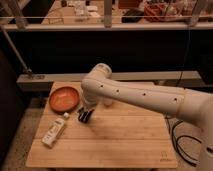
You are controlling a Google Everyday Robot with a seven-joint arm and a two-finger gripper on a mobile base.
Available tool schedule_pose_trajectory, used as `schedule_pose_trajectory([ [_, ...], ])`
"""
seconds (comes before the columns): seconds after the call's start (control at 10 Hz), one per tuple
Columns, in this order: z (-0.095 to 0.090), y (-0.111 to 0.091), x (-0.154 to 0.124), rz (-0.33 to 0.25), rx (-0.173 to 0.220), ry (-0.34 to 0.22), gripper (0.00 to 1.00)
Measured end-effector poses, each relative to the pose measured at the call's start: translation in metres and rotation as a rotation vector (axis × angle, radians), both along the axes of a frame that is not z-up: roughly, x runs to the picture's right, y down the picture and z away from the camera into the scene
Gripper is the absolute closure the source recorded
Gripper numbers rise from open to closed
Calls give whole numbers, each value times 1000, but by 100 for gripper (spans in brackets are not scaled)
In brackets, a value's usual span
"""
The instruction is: Place the white sponge in the ceramic bowl
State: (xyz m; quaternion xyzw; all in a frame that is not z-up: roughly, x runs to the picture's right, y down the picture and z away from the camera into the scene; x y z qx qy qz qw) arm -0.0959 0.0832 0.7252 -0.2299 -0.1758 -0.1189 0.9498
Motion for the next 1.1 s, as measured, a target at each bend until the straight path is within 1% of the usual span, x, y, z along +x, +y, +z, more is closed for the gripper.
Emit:
schedule_pose_trajectory([
  [0.2,6,-15,-10,-9,14,2,93],
  [0.4,6,-20,-14,-20,22,2,93],
  [0.6,7,-30,-30,-36,34,7,93],
  [0.7,12,-40,-30,-38,42,20,93],
  [0.9,15,-51,-37,-56,55,23,93],
  [1.1,17,-56,-39,-62,66,26,93],
])
